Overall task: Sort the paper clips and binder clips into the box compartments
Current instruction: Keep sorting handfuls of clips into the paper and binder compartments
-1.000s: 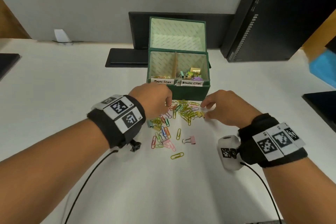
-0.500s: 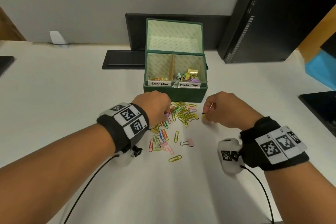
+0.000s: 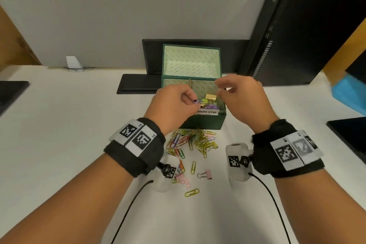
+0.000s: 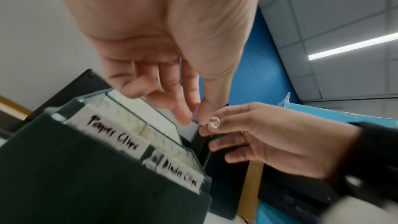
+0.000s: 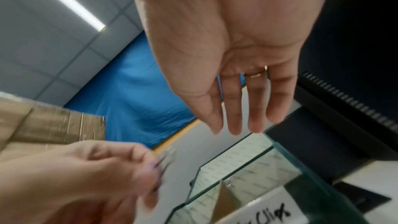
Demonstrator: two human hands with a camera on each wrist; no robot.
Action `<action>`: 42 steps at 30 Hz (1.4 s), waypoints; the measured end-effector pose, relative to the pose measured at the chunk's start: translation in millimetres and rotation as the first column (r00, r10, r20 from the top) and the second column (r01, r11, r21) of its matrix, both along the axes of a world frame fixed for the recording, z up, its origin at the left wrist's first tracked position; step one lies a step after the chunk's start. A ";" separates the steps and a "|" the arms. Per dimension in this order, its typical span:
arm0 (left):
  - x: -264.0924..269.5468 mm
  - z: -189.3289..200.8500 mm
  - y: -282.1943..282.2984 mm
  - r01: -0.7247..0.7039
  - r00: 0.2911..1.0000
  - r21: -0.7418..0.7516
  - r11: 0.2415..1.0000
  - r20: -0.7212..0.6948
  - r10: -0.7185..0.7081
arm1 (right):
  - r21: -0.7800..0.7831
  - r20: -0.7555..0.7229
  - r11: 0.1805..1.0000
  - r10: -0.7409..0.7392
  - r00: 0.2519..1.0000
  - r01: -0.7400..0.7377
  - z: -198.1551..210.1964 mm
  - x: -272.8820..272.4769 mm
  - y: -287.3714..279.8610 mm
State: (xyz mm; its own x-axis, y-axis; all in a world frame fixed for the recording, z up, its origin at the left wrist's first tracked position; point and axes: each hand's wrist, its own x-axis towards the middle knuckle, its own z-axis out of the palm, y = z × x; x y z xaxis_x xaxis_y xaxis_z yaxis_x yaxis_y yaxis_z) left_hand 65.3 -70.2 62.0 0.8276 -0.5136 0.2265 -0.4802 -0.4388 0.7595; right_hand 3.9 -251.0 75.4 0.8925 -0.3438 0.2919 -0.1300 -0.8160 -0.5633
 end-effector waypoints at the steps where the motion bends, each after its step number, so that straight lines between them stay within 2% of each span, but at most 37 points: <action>1: 2.6 2.3 -4.0 -0.042 0.999 -0.023 0.999 0.032 0.043 | 0.021 0.025 1.000 -0.009 1.000 0.009 -1.4 -3.9 0.1; 4: 9.3 2.9 -19.4 -0.121 0.989 -0.053 0.991 0.079 0.125 | 0.081 0.034 0.996 -0.028 0.999 0.025 -8.4 -16.4 -0.4; 6: 11.9 -2.0 -27.9 -0.115 0.991 -0.008 0.993 0.063 0.115 | 0.079 -0.025 0.997 -0.019 0.999 0.021 -14.5 -23.7 -1.6; 9: 10.4 -12.2 -30.2 -0.048 0.998 0.136 0.990 0.035 0.043 | 0.047 -0.202 0.999 0.023 0.979 -0.013 -21.4 -33.4 -3.6; 13: 3.3 -16.0 -20.4 0.005 0.997 0.247 0.969 0.071 -0.023 | 0.002 -0.457 0.994 0.095 0.884 -0.106 -29.8 -39.7 -0.6; 17: 3.5 -18.2 -3.6 0.007 0.999 0.467 0.884 0.041 -0.029 | -0.017 -0.524 0.988 0.120 0.843 -0.151 -45.1 -32.9 5.8; 21: 9.0 -28.8 10.5 0.010 0.999 0.605 0.796 0.028 -0.033 | -0.050 -0.597 0.983 0.112 0.794 -0.176 -53.9 -26.2 4.6; 28: 9.2 -41.0 3.4 0.056 0.993 0.729 0.682 0.030 -0.114 | -0.047 -0.624 0.981 0.119 0.773 -0.189 -59.1 -26.3 3.4; 34: 6.5 -41.6 -7.6 0.035 0.985 0.782 0.622 0.079 -0.155 | -0.067 -0.640 0.985 0.080 0.764 -0.159 -60.8 -34.6 4.0; 38: 5.1 -42.8 -4.9 0.035 0.986 0.767 0.641 0.076 -0.146 | -0.021 -0.624 0.984 0.123 0.771 -0.174 -52.8 -39.7 2.6; 40: 5.4 -42.8 -0.3 0.054 0.991 0.733 0.678 0.045 -0.127 | 0.034 -0.559 0.980 0.181 0.809 -0.196 -40.0 -40.7 2.4; 42: 5.5 -40.1 5.2 0.096 0.993 0.654 0.750 -0.015 -0.115 | 0.101 -0.423 0.976 0.216 0.880 -0.192 -22.7 -38.1 4.4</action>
State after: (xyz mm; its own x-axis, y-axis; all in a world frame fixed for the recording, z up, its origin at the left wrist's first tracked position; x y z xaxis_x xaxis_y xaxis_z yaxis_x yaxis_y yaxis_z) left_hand 70.7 -65.0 21.8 0.7581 -0.6276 -0.1772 -0.5677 -0.7689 0.2942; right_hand -34.2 -246.6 52.7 0.9782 -0.1448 -0.1491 -0.2029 -0.8205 -0.5344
